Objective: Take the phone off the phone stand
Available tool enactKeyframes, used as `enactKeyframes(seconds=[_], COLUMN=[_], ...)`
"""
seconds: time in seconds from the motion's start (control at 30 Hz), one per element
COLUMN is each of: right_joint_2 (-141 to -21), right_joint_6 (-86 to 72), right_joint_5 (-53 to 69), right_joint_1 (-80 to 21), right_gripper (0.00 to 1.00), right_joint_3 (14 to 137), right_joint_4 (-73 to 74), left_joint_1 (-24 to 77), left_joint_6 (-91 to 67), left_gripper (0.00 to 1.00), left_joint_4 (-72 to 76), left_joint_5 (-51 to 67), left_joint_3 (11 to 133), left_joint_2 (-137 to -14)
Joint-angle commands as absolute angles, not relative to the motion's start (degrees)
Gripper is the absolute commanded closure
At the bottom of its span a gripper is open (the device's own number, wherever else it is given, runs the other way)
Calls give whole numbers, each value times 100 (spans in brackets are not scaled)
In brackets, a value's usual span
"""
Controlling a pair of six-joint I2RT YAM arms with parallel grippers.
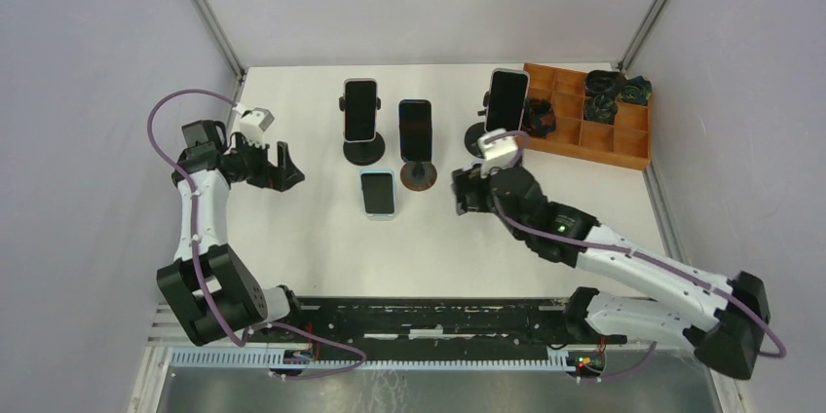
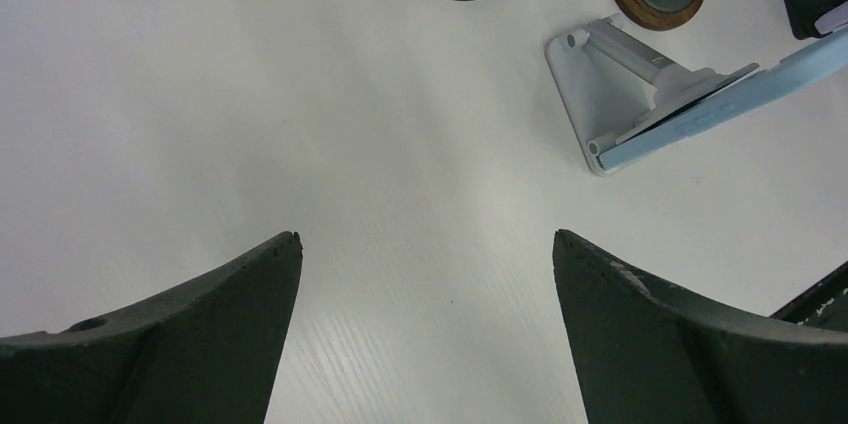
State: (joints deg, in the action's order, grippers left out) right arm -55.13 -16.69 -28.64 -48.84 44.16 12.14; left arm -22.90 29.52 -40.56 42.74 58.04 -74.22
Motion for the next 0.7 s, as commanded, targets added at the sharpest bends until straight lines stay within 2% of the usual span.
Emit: enactKeyframes(seconds=[0.0, 0.2, 0.43, 0.67], right_joint_2=[-6460, -7885, -9015, -9571], right_joint_6=[-1635, -1384, -1221, -1413], right_joint_5=[-2938, -1340, -738, 152], right_joint_1=[-5953, -6250, -6192, -5570], right_gripper=[2, 2, 2, 2], right_joint_3=[5070, 5711, 6207, 5947], right_joint_4=[1088, 327, 36, -767], left_joint_1=[-2383, -2395, -2397, -2393], left_joint_6=[3274, 3573, 3650, 3740], left_gripper=[0, 0, 0, 0], left_joint_4=[-4422, -4876, -5075, -5187], left_joint_5=[4481, 4495, 4754, 4997], left_joint_3=[6057, 6099, 6134, 6050], left_joint_2=[-7387, -7285, -7227, -7252])
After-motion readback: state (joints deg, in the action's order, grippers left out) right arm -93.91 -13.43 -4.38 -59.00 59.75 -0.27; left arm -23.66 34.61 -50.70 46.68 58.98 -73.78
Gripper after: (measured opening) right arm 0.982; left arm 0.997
